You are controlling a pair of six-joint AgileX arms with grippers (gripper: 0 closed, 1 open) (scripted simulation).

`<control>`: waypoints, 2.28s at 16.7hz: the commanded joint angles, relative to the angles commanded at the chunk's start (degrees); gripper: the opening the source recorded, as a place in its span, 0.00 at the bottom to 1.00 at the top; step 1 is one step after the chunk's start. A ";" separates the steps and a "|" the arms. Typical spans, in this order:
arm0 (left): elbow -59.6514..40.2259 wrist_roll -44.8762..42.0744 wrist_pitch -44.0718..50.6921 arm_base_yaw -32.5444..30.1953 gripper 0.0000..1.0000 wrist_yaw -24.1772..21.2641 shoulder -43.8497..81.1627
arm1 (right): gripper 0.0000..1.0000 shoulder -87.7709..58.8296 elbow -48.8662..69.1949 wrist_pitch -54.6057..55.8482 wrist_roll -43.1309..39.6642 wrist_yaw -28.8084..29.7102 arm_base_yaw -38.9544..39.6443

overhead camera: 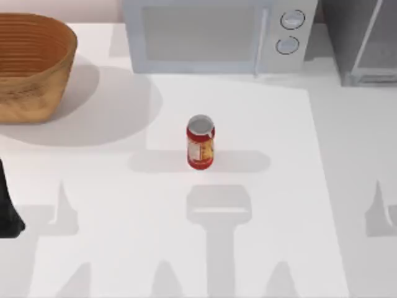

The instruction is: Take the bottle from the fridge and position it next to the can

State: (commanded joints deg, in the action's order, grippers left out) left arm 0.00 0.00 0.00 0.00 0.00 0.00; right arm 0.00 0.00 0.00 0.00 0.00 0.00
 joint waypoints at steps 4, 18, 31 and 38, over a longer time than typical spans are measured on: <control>0.00 0.00 0.00 0.00 1.00 0.00 0.00 | 1.00 -1.79 1.33 1.55 0.02 -0.22 -0.42; 0.00 0.00 0.00 0.00 1.00 0.00 0.00 | 1.00 -75.24 34.81 41.49 0.64 -8.81 -9.72; 0.00 0.00 0.00 0.00 1.00 0.00 0.00 | 1.00 -118.64 54.15 64.55 0.62 -13.44 -15.37; 0.00 0.00 0.00 0.00 1.00 0.00 0.00 | 1.00 -120.60 57.68 62.94 0.60 -12.87 -14.82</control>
State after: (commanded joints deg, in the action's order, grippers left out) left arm 0.00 0.00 0.00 0.00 0.00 0.00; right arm -120.60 57.68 62.94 0.60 -12.87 -14.82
